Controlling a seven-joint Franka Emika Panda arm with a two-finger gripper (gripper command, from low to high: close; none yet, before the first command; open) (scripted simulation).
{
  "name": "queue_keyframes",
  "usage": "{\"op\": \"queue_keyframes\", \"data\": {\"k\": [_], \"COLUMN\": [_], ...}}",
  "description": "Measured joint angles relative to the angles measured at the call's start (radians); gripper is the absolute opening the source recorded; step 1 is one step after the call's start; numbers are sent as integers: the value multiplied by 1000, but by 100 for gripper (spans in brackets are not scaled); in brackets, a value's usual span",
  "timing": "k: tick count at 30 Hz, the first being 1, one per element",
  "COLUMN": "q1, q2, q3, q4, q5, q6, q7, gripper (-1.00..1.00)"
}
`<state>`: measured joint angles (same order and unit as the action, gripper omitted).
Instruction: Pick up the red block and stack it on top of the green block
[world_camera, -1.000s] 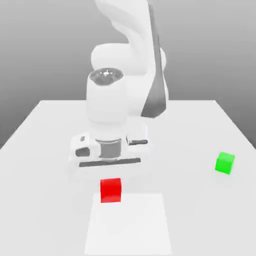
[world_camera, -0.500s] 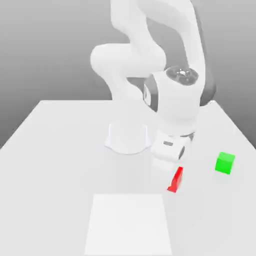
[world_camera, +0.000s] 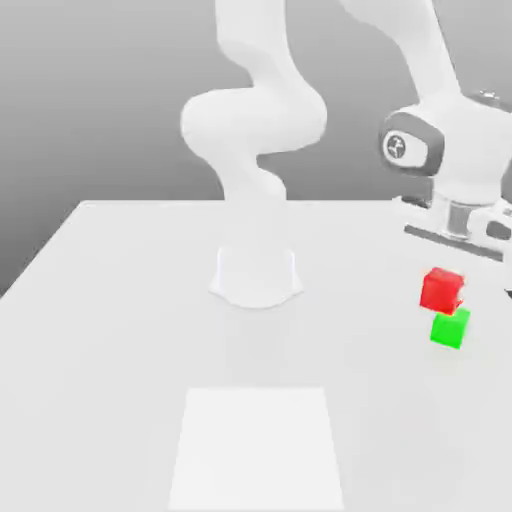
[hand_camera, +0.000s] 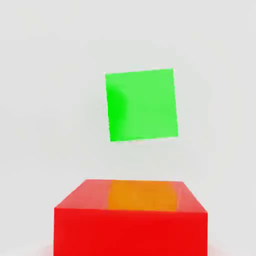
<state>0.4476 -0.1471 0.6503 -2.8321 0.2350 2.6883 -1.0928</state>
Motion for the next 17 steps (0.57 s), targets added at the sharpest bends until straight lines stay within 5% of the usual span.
{"op": "queue_keyframes", "data": {"k": [8, 15, 16, 17], "q1": [13, 42, 54, 54], "q2": [127, 240, 254, 254], "q3": [36, -55, -76, -76], "q4": [16, 21, 23, 23], "q5": [-162, -429, -467, -467], "q6": [120, 196, 204, 204], "q7": [-24, 163, 190, 190], "gripper": [-100, -100, 100, 100]}}
